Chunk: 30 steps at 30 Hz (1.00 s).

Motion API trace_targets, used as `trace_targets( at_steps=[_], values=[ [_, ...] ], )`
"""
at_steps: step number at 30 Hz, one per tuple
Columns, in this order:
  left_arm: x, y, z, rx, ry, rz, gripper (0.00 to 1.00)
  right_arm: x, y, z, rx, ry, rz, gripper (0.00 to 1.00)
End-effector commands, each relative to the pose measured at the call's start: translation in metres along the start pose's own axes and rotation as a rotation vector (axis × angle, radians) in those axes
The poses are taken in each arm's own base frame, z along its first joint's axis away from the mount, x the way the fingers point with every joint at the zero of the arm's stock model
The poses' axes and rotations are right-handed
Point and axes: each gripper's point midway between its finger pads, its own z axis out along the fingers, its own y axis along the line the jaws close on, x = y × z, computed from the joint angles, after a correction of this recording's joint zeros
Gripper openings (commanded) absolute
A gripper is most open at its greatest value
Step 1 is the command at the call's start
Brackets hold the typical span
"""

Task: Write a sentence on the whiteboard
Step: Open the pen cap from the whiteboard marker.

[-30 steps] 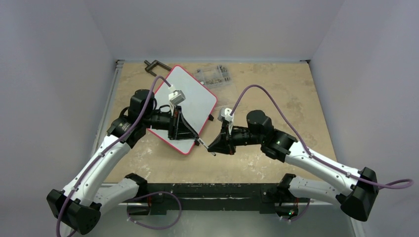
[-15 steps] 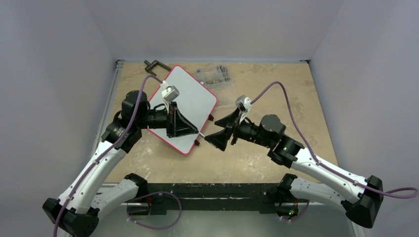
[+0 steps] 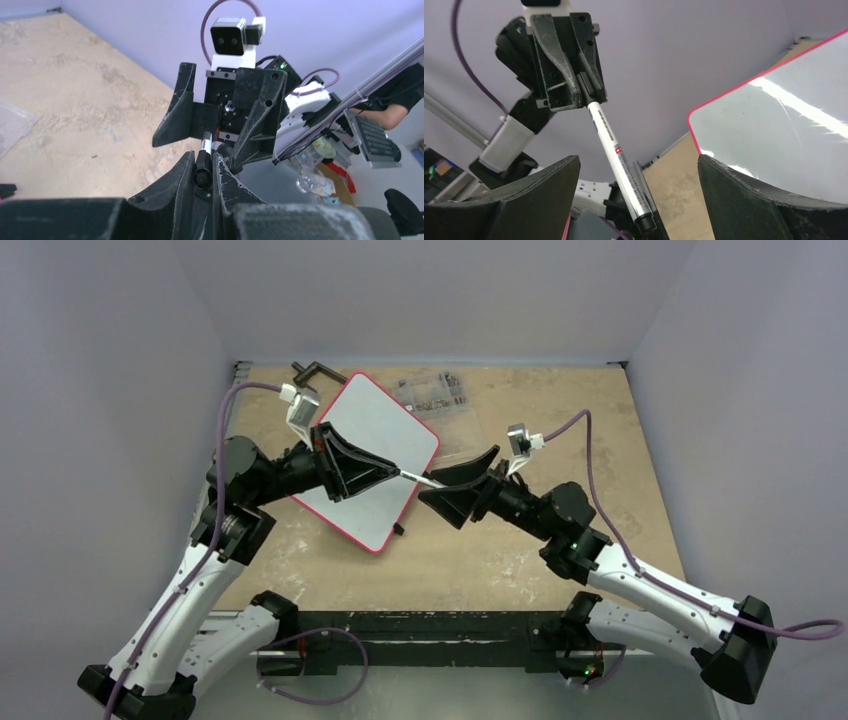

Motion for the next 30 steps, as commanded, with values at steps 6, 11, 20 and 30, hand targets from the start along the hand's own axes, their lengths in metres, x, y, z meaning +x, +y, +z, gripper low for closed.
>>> trace_targets(
  at_steps=[6,11,20,30],
  values=[
    [-0.035,-0.027,-0.001,0.093,-0.184,-0.038,0.0,-0.054,0.069,0.001,-0.272,-0.168,-0.007,0.73],
    [-0.037,-0.025,0.001,0.103,-0.201,-0.057,0.0,-0.056,0.077,0.009,-0.309,-0.158,-0.004,0.59],
    [-0.031,-0.02,0.001,0.096,-0.191,-0.057,0.0,-0.055,0.076,0.018,-0.311,-0.135,-0.006,0.44],
    [-0.03,-0.019,0.001,0.086,-0.177,-0.048,0.0,-0.054,0.075,0.023,-0.312,-0.128,-0.007,0.35]
  ],
)
